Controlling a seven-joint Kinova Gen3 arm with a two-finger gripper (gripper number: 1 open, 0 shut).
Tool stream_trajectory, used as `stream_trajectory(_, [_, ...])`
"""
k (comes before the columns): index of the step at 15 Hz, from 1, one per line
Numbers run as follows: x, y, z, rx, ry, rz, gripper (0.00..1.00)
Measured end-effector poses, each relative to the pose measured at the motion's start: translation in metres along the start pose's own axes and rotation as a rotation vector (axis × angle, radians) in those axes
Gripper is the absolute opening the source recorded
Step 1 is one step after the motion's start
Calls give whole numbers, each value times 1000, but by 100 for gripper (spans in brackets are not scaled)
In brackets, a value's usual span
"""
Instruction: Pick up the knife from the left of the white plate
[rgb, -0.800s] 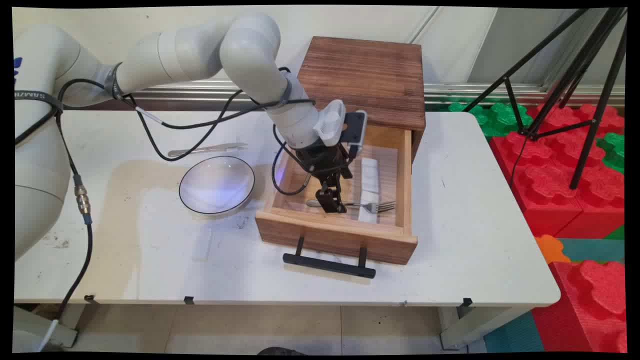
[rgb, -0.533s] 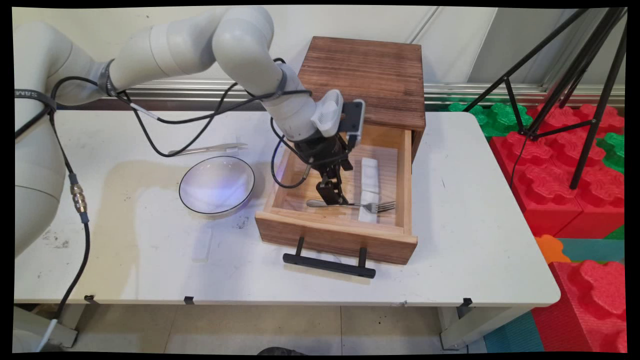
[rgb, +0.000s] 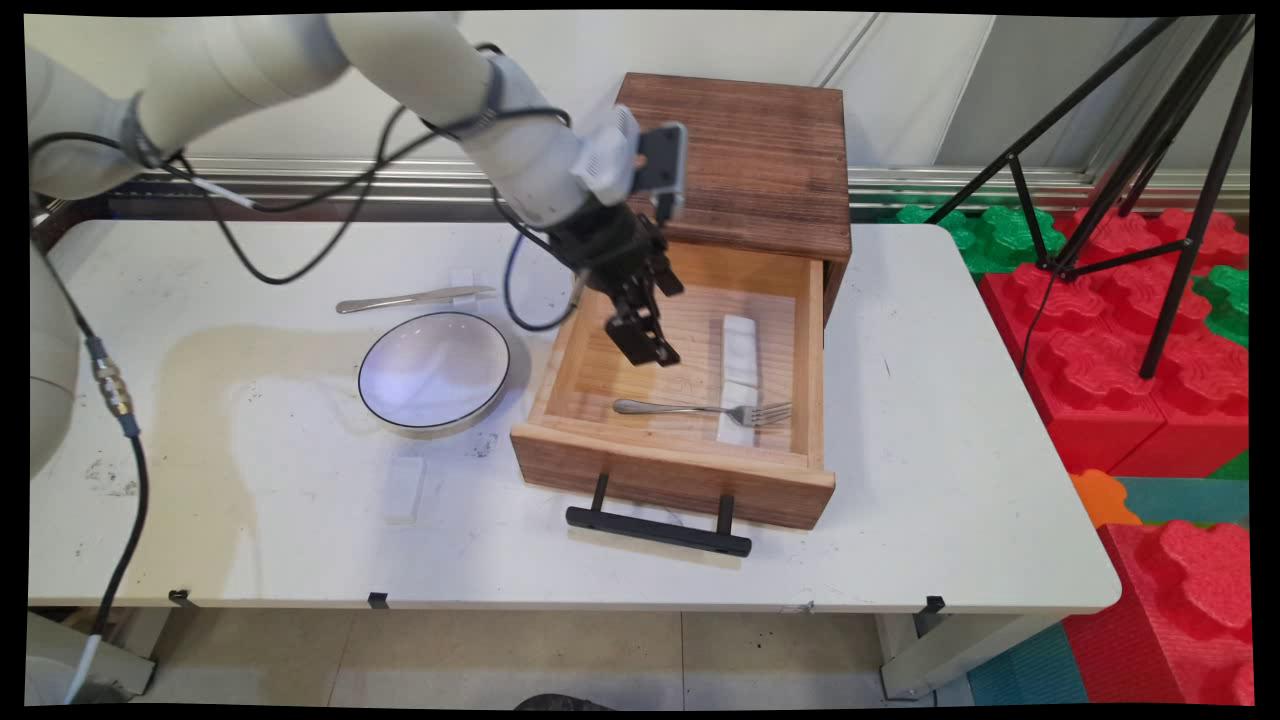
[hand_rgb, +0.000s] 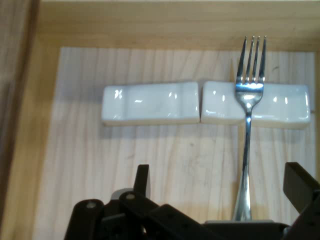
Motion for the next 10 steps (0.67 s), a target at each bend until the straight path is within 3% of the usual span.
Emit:
stream_trajectory(6, [-34,3,-73,51,23,-59,100])
stream_trajectory(10, [-67,10,-118,110,8,-155,100])
